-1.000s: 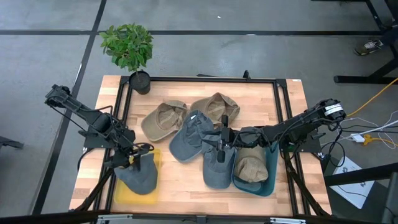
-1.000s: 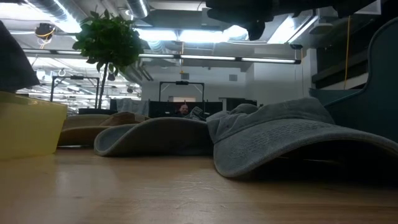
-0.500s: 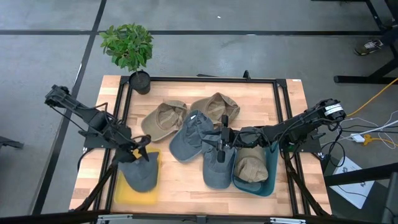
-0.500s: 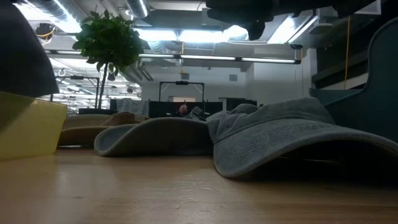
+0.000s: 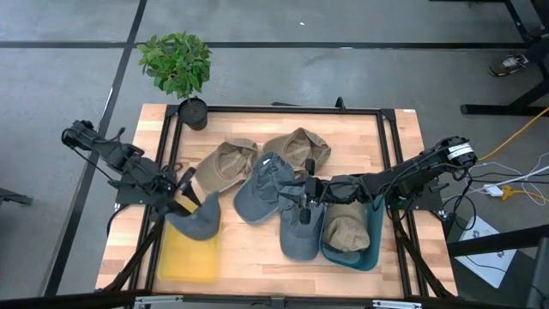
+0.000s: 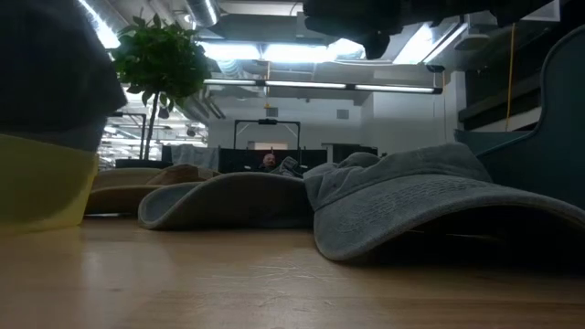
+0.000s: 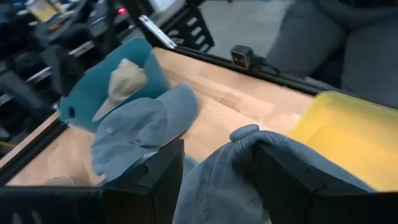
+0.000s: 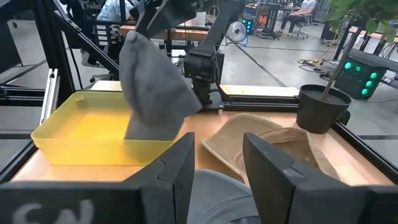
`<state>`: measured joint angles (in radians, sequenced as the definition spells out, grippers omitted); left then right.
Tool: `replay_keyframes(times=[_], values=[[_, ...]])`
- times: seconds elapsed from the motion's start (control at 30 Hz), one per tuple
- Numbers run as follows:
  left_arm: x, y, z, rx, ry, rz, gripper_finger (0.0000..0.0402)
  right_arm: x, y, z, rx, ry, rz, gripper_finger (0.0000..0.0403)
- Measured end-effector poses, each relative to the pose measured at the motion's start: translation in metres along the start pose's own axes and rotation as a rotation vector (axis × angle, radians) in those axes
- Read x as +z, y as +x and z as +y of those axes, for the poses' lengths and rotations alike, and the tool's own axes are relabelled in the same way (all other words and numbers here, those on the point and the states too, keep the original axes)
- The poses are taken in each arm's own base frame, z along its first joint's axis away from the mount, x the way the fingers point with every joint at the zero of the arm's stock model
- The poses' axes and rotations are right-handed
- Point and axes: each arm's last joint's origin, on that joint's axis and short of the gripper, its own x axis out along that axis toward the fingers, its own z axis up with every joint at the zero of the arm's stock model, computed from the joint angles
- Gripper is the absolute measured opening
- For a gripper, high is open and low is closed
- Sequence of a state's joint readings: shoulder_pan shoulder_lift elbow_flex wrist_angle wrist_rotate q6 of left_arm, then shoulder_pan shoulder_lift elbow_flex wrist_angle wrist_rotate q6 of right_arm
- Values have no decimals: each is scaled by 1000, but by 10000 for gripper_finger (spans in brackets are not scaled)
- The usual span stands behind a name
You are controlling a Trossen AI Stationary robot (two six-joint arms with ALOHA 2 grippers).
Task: Pick & Place hat
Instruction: Put the top left blue cap into the yellow bin
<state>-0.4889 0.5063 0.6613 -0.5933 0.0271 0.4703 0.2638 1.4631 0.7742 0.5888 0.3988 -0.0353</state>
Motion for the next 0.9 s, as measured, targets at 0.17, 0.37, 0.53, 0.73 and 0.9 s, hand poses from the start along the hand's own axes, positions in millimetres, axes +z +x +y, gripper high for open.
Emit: replay_keyframes(times=[0.17,0.37,0.53,0.73,0.9], values=[[0,-1,0,13,-79,-6,184,-3,0,0,2,-11,29,135],[0,0,1,37,-95,12,183,-4,0,0,2,-13,40,135],[-3,0,2,101,-165,57,182,-4,0,0,2,-12,39,135],[-3,0,-1,9,-216,39,182,-4,0,0,2,-12,39,135],[-4,0,-5,-102,-261,29,182,-4,0,0,10,-16,39,135]])
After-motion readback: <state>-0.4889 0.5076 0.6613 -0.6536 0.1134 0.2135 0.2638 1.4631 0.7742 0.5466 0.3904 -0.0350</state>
